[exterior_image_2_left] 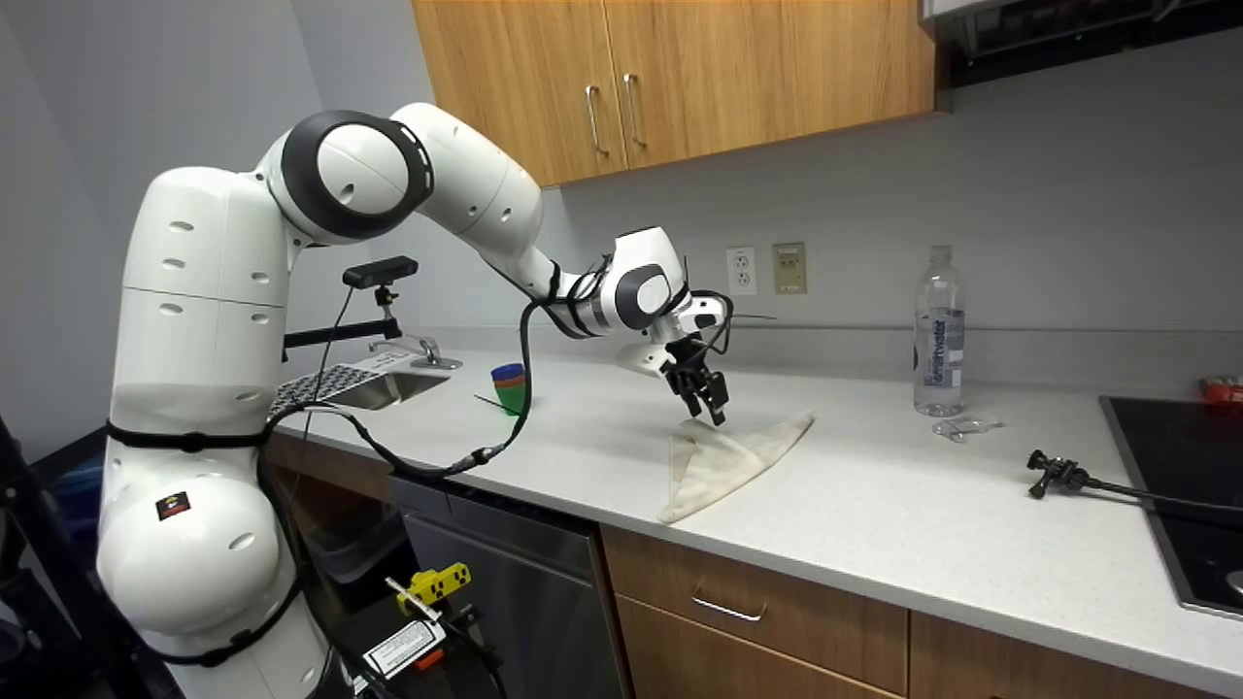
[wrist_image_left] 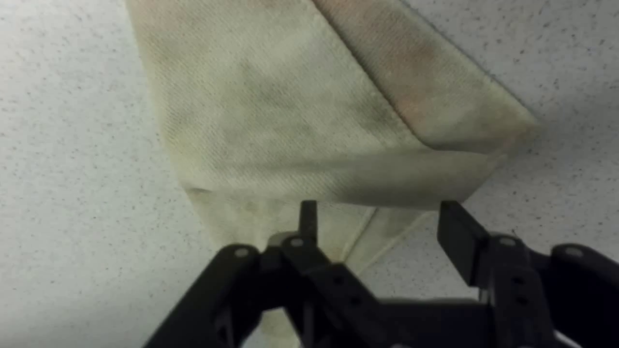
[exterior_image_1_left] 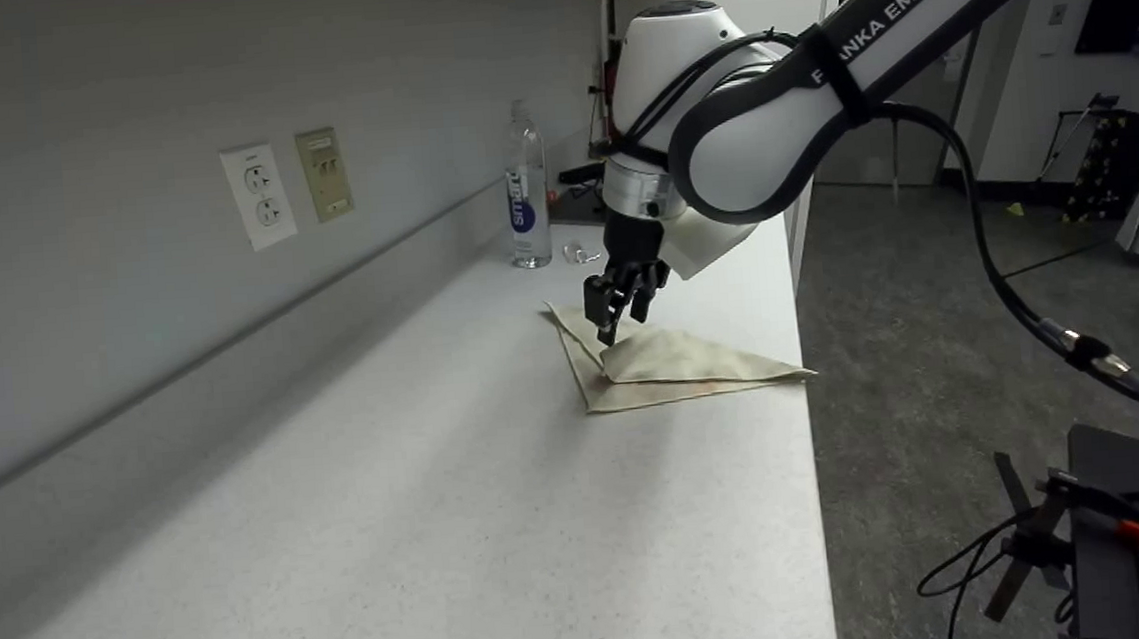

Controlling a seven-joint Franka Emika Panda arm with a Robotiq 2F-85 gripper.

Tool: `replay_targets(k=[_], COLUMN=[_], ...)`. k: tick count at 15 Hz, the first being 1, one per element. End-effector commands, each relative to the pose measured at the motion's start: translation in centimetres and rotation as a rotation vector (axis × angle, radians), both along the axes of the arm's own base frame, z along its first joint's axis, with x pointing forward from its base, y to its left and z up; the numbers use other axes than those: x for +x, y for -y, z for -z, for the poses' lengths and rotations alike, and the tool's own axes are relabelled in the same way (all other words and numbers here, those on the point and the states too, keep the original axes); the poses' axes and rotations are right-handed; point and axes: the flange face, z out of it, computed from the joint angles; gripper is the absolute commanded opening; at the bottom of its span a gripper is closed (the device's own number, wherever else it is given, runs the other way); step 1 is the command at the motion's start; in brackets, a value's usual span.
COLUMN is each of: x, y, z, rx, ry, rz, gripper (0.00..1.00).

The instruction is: Unfold the towel

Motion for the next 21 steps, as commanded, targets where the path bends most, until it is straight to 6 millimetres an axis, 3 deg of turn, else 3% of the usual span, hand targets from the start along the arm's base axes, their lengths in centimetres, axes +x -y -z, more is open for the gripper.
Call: replay_targets(k=[1, 9, 15, 17, 21], x=[-0.5, -0.1, 0.5, 0.7, 1.0], y=[-0.6, -2.4, -1.7, -1.2, -0.4], z=[0.0, 1.9, 2.6, 2.6, 2.7], rx=[0.018, 0.040, 0.022, 0.016, -0.007], ry=[0.018, 0.030, 0.039, 0.044, 0.061], rz=[0.054, 0.195, 0.244, 0.261, 0.285], gripper=[0.98, 1.00, 0.99, 0.75, 0.46])
